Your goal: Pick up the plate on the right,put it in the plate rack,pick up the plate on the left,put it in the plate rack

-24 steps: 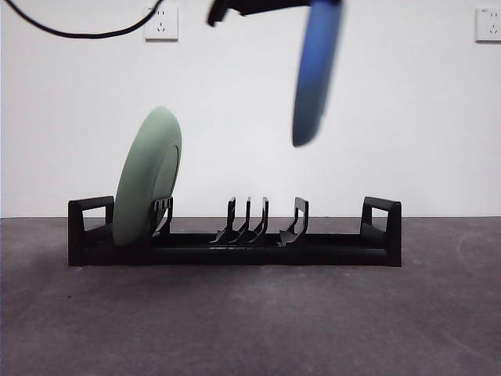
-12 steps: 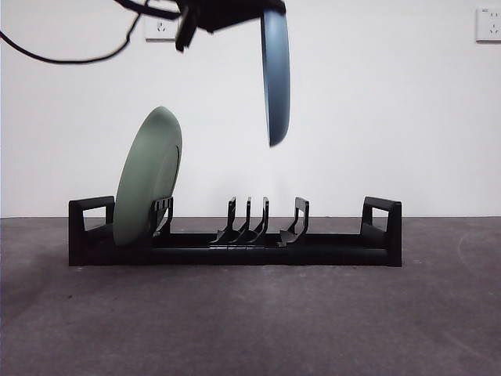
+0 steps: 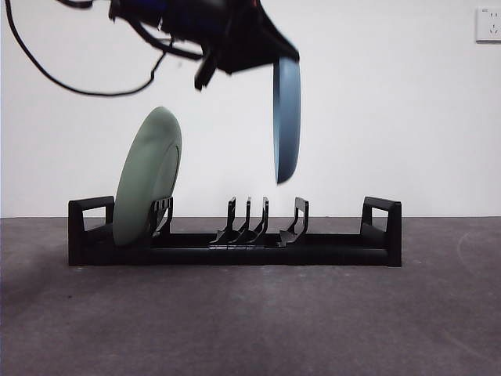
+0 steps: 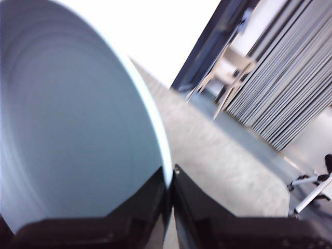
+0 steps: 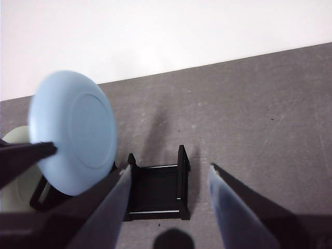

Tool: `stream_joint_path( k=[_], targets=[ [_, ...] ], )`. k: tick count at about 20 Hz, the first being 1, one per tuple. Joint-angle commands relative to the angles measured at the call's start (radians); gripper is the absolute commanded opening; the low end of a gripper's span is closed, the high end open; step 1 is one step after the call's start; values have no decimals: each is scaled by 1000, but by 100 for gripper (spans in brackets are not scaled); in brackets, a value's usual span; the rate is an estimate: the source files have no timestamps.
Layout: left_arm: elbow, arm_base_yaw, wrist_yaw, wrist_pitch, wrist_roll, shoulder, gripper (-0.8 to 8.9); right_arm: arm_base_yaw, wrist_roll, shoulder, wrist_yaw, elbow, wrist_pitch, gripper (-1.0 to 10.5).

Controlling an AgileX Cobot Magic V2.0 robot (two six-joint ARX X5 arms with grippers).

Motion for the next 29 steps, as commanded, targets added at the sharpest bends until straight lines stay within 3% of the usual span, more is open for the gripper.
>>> stream_joint_path(
  k=[1,8,14,19,29],
  targets=[
    [-1,-2,0,-9,-1,30,-9,0,-16,-1,6,-1,5,252],
    [-1,-8,-11,-58,4,76,-9,0,-23,-1,6,-1,5,252],
    [-1,-26,-109,-129,9,95,0,0,-23,0,6,-1,5,252],
    [-1,-49,-130,-134,61,95,13,0,-23,0,6,-1,5,251],
    [-1,-67,-142,-143,69,94,355,0,-23,0,5,-1,3,252]
  ],
)
